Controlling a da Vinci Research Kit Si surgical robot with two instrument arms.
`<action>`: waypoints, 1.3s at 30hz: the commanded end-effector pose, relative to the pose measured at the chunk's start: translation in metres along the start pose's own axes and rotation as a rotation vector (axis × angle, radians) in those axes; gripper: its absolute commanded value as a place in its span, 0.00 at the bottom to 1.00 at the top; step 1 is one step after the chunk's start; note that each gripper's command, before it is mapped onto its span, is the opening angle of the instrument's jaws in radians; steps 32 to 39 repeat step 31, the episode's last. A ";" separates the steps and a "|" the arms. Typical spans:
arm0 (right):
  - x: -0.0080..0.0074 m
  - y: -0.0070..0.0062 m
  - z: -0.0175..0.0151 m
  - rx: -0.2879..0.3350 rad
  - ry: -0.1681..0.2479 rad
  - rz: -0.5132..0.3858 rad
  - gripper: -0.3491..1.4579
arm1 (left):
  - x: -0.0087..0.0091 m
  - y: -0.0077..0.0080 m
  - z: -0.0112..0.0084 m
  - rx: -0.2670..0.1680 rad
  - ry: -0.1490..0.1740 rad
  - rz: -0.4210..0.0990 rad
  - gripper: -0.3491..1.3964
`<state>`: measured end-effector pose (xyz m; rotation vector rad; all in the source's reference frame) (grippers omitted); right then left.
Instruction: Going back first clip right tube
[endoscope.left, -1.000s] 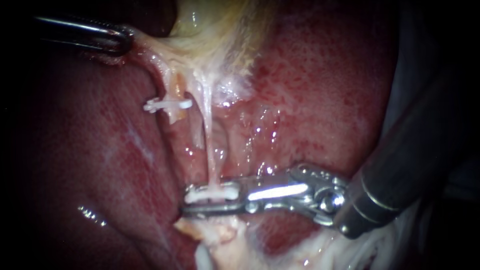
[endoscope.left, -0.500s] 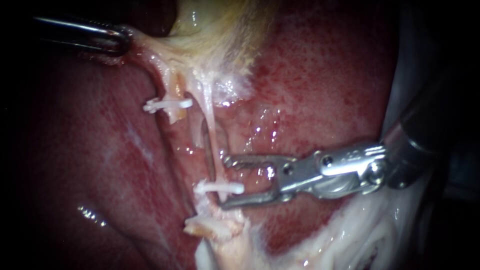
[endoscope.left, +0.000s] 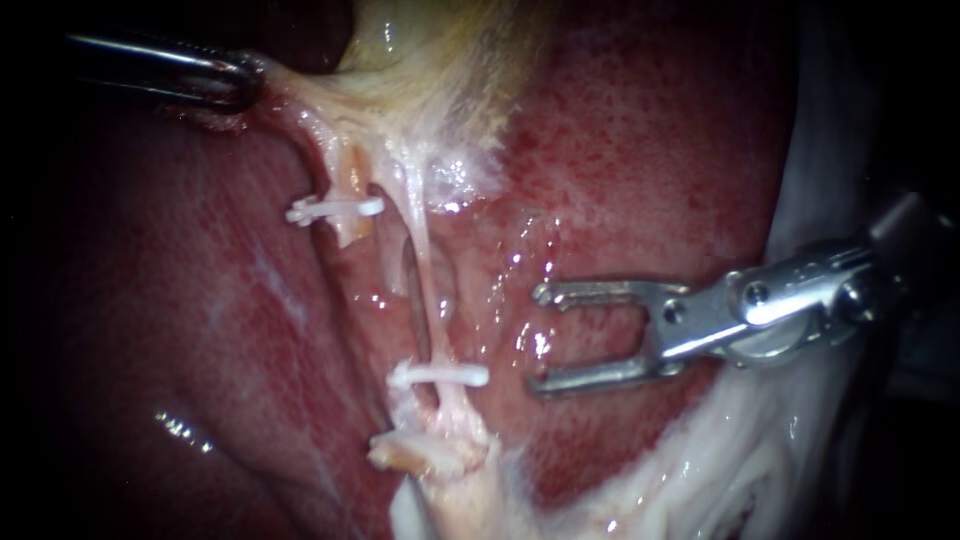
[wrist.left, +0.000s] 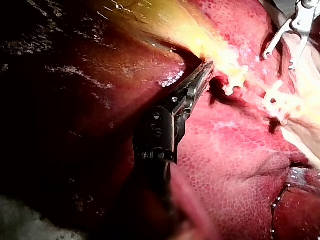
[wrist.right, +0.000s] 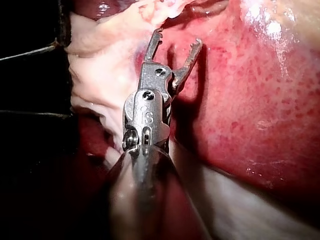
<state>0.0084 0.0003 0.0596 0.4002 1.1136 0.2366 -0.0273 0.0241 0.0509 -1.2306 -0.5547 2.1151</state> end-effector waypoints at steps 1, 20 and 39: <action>0.0000 0.0002 -0.0005 -0.003 -0.001 0.001 0.47 | 0.0000 0.0000 0.0000 0.000 0.000 0.000 0.00; 0.0005 0.0014 -0.0044 -0.035 -0.013 -0.086 0.47 | -0.0041 -0.0008 0.0068 -0.018 -0.025 0.014 0.00; 0.0006 0.0014 -0.0047 -0.035 -0.012 -0.085 0.47 | -0.0041 -0.0009 0.0067 -0.022 -0.029 0.014 0.00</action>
